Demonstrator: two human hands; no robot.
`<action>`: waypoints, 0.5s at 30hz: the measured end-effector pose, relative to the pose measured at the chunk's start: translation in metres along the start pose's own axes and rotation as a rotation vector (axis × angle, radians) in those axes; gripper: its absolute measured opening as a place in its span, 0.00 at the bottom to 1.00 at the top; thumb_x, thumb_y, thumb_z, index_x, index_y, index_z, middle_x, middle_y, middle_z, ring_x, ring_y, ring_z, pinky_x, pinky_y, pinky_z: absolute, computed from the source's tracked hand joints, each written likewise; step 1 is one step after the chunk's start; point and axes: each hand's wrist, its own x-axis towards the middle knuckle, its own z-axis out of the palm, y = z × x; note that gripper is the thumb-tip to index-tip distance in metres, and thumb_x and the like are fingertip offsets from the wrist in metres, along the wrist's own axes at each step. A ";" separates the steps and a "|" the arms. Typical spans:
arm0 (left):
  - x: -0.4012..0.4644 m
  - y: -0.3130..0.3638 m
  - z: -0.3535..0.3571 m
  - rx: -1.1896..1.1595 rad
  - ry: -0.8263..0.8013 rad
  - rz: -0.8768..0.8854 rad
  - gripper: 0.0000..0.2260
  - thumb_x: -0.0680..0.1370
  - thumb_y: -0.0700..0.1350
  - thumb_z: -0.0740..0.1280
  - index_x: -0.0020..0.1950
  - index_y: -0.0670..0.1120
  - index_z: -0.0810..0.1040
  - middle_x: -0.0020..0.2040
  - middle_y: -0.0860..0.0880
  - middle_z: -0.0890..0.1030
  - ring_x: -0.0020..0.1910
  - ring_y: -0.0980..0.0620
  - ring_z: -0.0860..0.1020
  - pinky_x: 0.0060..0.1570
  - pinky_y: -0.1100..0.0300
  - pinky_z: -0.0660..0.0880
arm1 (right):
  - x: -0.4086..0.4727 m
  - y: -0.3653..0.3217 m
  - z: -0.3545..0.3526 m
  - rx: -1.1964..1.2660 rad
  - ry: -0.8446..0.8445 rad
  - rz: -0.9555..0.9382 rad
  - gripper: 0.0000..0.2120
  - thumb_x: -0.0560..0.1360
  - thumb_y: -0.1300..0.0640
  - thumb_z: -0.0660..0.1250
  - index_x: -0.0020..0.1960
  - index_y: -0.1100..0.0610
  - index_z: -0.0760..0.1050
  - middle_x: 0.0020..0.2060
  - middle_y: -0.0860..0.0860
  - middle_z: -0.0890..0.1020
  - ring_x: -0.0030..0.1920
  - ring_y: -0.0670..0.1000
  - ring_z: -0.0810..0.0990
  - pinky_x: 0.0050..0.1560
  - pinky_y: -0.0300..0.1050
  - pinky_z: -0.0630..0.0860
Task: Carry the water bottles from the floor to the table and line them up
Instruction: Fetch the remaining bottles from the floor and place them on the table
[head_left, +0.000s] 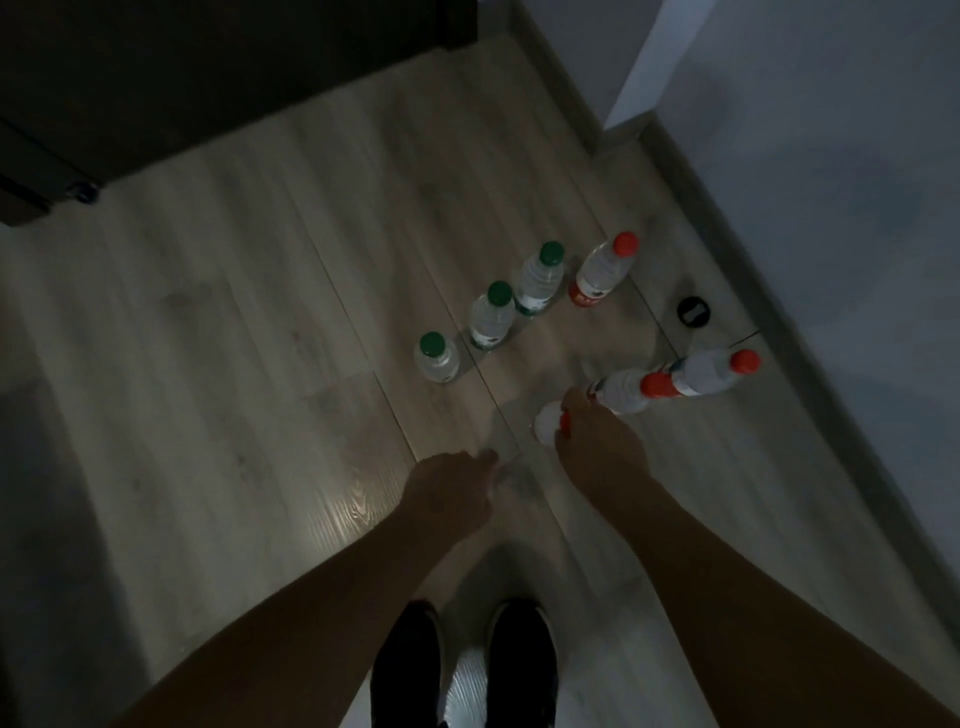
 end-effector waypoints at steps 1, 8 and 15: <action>-0.012 0.002 -0.014 -0.018 0.025 0.009 0.22 0.79 0.50 0.61 0.71 0.47 0.66 0.52 0.44 0.80 0.50 0.42 0.80 0.44 0.55 0.73 | -0.013 -0.006 -0.015 0.021 0.014 -0.007 0.17 0.80 0.56 0.60 0.68 0.57 0.65 0.50 0.56 0.80 0.45 0.55 0.81 0.47 0.52 0.80; -0.140 0.041 -0.176 -0.152 0.208 -0.021 0.19 0.76 0.54 0.64 0.64 0.50 0.68 0.48 0.47 0.79 0.48 0.45 0.80 0.42 0.56 0.71 | -0.154 -0.057 -0.190 0.107 0.105 0.024 0.13 0.77 0.55 0.63 0.59 0.56 0.71 0.48 0.56 0.79 0.45 0.57 0.80 0.46 0.51 0.78; -0.301 0.102 -0.365 -0.321 0.693 0.082 0.10 0.73 0.52 0.71 0.47 0.48 0.76 0.38 0.51 0.78 0.38 0.50 0.77 0.35 0.58 0.72 | -0.342 -0.102 -0.369 0.266 0.375 0.097 0.08 0.73 0.49 0.64 0.49 0.51 0.71 0.38 0.50 0.79 0.38 0.53 0.79 0.40 0.51 0.79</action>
